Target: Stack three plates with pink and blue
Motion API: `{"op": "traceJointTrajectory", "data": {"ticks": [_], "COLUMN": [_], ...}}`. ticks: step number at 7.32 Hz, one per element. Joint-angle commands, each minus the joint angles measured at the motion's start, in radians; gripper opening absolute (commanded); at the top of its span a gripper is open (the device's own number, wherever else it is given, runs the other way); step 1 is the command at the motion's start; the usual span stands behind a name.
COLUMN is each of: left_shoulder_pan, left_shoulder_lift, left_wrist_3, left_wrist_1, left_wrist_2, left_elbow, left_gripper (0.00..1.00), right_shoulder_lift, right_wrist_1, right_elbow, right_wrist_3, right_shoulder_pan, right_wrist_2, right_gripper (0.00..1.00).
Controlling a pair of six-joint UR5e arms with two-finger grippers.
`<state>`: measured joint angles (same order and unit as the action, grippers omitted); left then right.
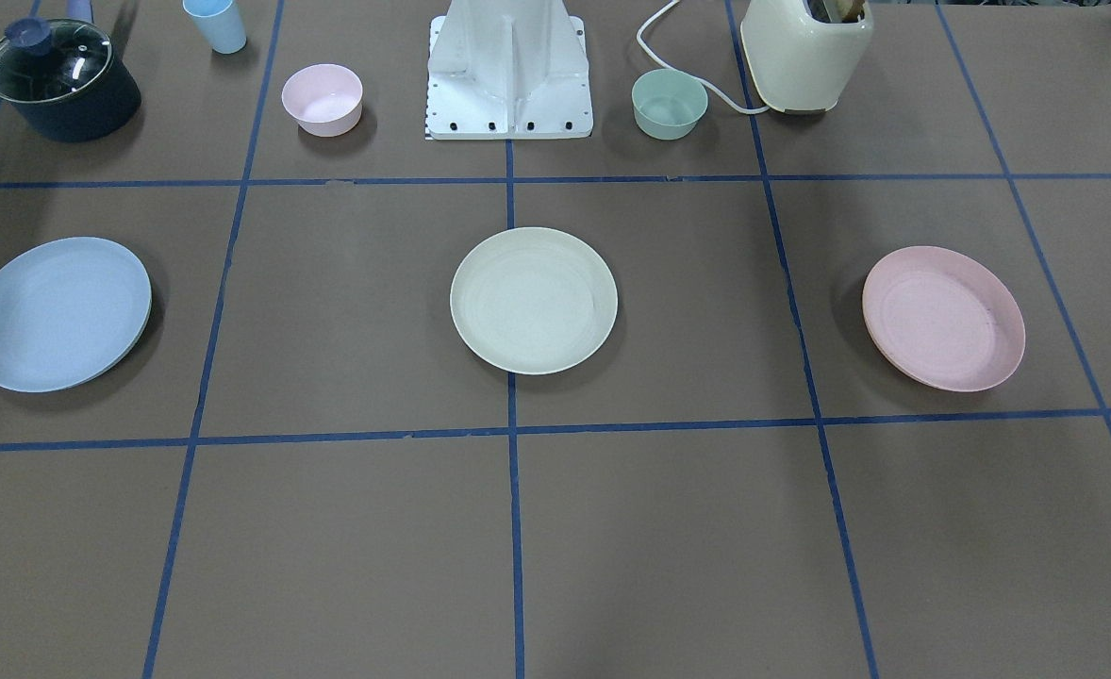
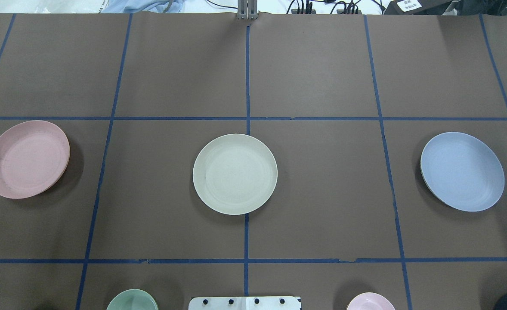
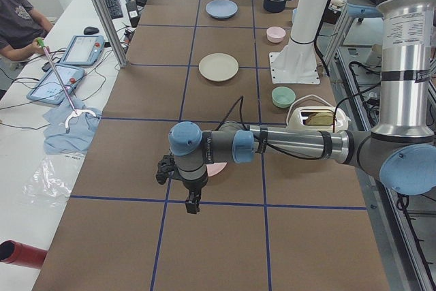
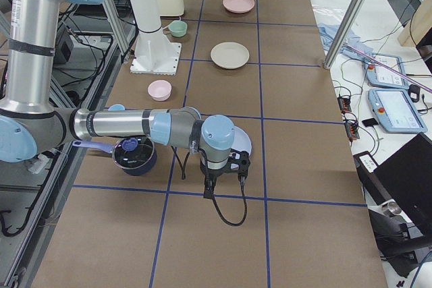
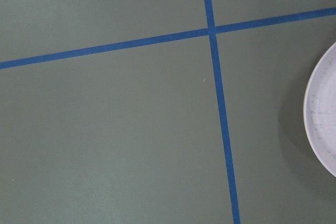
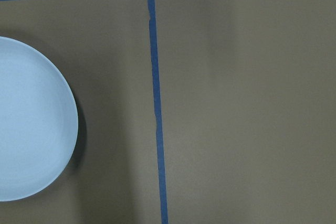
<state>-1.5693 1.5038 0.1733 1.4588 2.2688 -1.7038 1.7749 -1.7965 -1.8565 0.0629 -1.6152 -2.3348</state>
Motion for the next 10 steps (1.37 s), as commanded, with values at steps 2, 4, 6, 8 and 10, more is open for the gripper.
{"op": "traceJointTrajectory", "data": {"ticks": [2, 4, 6, 8, 10], "left_shoulder_pan": [0.0, 0.002, 0.005, 0.011, 0.017], "left_shoulder_lift": [0.001, 0.004, -0.005, -0.066, -0.083], "left_wrist_3": [0.0, -0.002, -0.002, -0.011, -0.012], "left_wrist_1": [0.0, 0.014, 0.118, 0.312, 0.394], "left_wrist_2": [0.0, 0.059, 0.061, 0.064, 0.11], "left_elbow": [-0.003, -0.023, -0.007, 0.024, 0.05], "left_gripper": [1.0, 1.0, 1.0, 1.0, 1.0], "right_shoulder_lift": [0.0, -0.002, -0.002, -0.003, -0.002], "right_wrist_1": [0.002, 0.003, 0.005, 0.005, 0.005], "right_elbow": [-0.004, -0.006, -0.013, -0.026, -0.039], "right_wrist_3": [-0.006, -0.015, -0.017, -0.017, -0.017], "right_shoulder_pan": [0.0, 0.0, 0.0, 0.0, 0.0], "right_wrist_2": [-0.006, -0.003, -0.006, -0.009, -0.009], "right_gripper": [1.0, 1.0, 1.0, 1.0, 1.0]}}
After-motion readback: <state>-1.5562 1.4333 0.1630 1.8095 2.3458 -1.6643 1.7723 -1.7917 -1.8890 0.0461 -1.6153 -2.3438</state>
